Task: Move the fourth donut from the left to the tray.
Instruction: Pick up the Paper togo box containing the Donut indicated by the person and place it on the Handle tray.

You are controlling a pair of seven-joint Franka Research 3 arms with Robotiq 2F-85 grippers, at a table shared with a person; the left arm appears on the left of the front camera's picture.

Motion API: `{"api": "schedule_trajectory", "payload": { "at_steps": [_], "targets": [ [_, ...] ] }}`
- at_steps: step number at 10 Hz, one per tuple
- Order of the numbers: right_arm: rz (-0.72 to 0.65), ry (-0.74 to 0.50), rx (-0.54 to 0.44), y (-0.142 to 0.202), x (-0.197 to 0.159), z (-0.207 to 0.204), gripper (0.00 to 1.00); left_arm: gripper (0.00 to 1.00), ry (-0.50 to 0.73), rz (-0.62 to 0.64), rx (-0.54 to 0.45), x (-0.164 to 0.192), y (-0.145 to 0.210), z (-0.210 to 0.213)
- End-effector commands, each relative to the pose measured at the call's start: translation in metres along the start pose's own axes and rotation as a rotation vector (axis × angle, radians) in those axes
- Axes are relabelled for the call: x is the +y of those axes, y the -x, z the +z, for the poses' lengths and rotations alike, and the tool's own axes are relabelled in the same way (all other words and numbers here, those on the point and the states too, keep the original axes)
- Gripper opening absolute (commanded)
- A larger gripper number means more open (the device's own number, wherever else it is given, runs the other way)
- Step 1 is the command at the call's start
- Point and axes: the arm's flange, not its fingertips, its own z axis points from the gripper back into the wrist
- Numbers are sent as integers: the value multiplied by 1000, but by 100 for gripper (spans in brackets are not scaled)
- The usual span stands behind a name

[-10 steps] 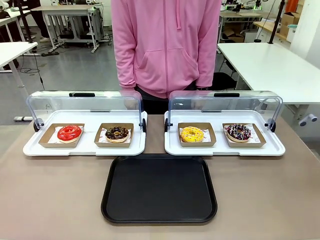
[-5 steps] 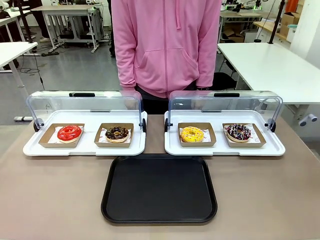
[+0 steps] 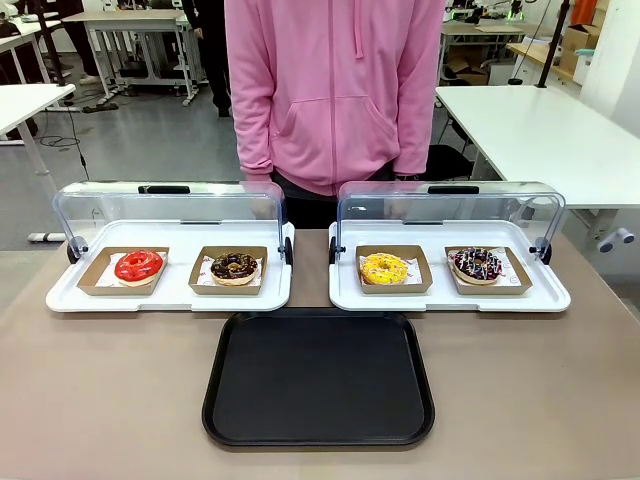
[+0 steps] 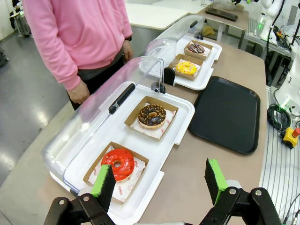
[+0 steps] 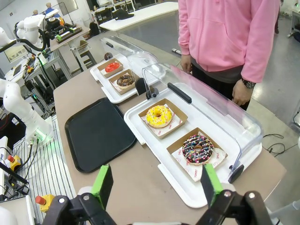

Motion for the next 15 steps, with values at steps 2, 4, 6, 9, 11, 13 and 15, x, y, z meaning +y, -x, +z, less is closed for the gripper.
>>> {"api": "schedule_trajectory", "payload": {
  "at_steps": [2,4,6,9,11,13,15],
  "targets": [
    [24,-3,-28,-3,-3,-1,100,100,3,-4,-19,1,-2,0],
    [24,-3,-28,-3,-3,-1,100,100,3,-4,-19,1,-2,0],
    [24,-3,-28,-3,-3,-1,100,100,3,-4,-19,1,-2,0],
    [24,-3,-28,-3,-3,-1,100,100,3,-4,-19,1,-2,0],
    [24,-3,-28,-3,-3,-1,100,100,3,-4,-19,1,-2,0],
    [24,-3,-28,-3,-3,-1,100,100,3,-4,-19,1,-2,0],
    [24,-3,-28,-3,-3,-1,100,100,3,-4,-19,1,-2,0]
  ]
}}
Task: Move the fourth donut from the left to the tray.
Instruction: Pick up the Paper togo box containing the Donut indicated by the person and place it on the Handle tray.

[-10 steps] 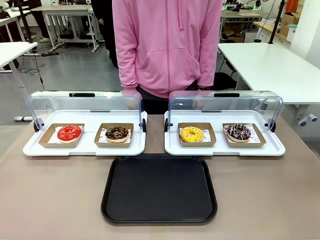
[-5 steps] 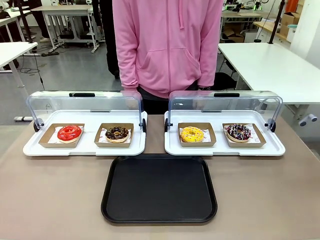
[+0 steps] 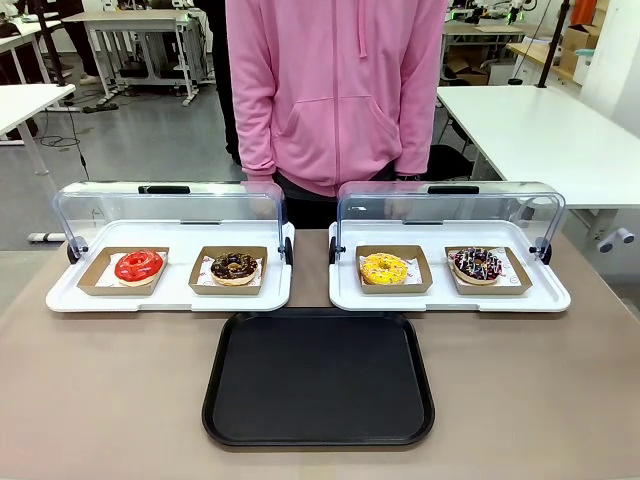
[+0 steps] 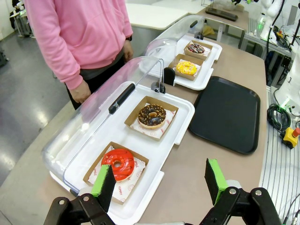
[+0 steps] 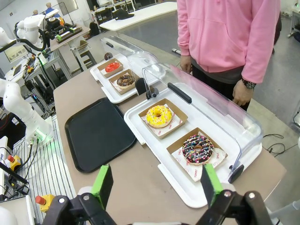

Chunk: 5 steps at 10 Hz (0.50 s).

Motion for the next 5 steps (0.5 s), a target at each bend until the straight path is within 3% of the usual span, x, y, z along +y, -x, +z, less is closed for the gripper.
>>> {"api": "schedule_trajectory", "payload": {
  "at_steps": [1,5],
  "targets": [
    [24,-3,-28,-3,-3,-1,100,100,3,-4,-19,1,-2,0],
    [24,-3,-28,-3,-3,-1,100,100,3,-4,-19,1,-2,0]
  ]
}}
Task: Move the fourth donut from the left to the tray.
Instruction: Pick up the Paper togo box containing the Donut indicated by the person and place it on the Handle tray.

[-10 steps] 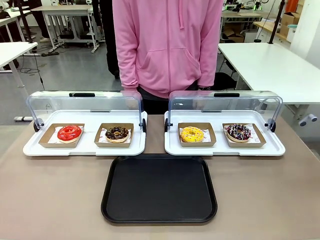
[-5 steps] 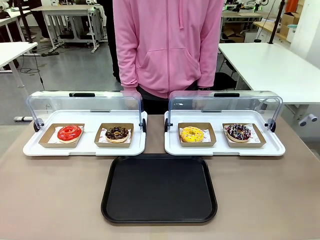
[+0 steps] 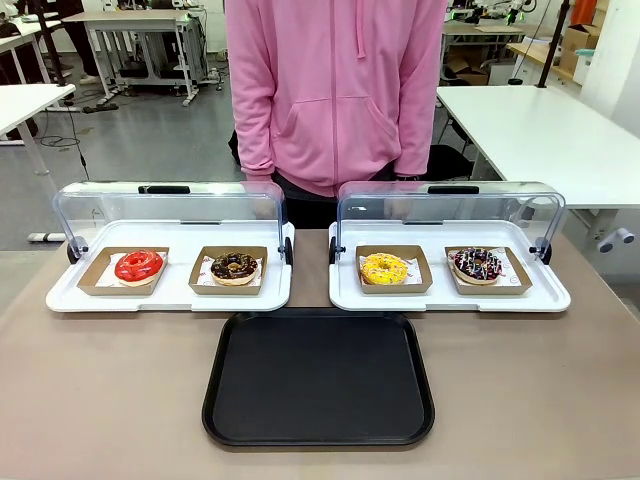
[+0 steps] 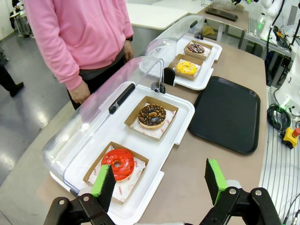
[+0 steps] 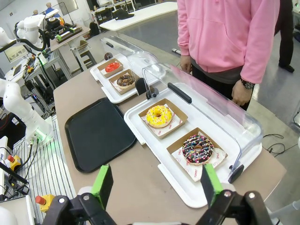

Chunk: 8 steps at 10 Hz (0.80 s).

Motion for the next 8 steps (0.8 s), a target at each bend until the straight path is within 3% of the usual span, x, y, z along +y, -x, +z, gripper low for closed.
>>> {"api": "schedule_trajectory", "payload": {
  "at_steps": [1,8],
  "targets": [
    [24,-3,-28,-3,-3,-1,100,100,3,-4,-19,1,-2,0],
    [24,-3,-28,-3,-3,-1,100,100,3,-4,-19,1,-2,0]
  ]
}}
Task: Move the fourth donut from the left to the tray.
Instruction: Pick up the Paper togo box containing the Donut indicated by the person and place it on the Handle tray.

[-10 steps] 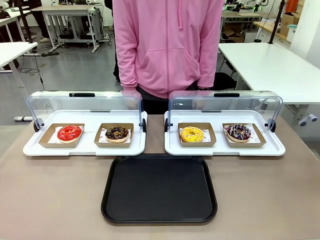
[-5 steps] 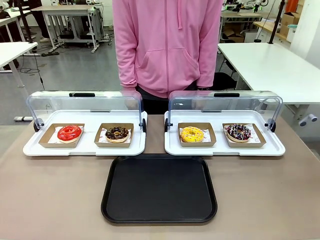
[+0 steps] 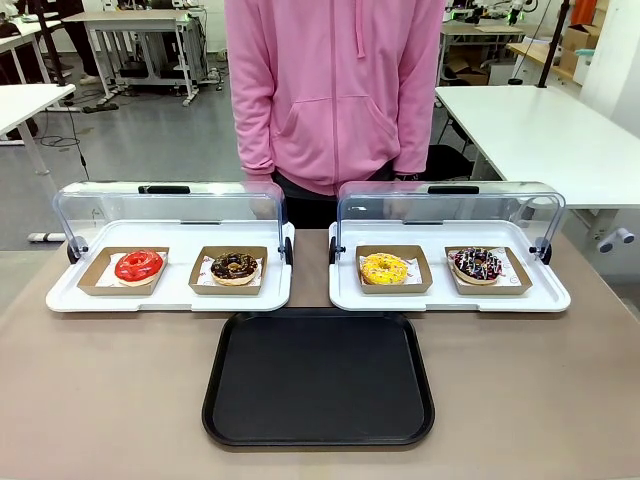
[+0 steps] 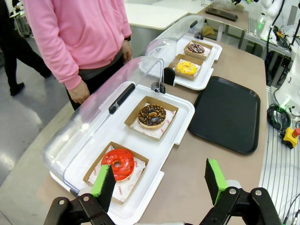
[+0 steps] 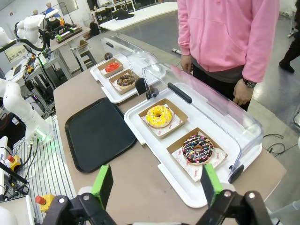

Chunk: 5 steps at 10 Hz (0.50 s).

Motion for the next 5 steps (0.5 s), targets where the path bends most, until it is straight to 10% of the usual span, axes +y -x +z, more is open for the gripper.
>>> {"api": "schedule_trajectory", "payload": {
  "at_steps": [1,5],
  "targets": [
    [24,-2,-28,-3,-3,-1,100,100,3,-4,-19,1,-2,0],
    [24,-2,-28,-3,-3,-1,100,100,3,-4,-19,1,-2,0]
  ]
}}
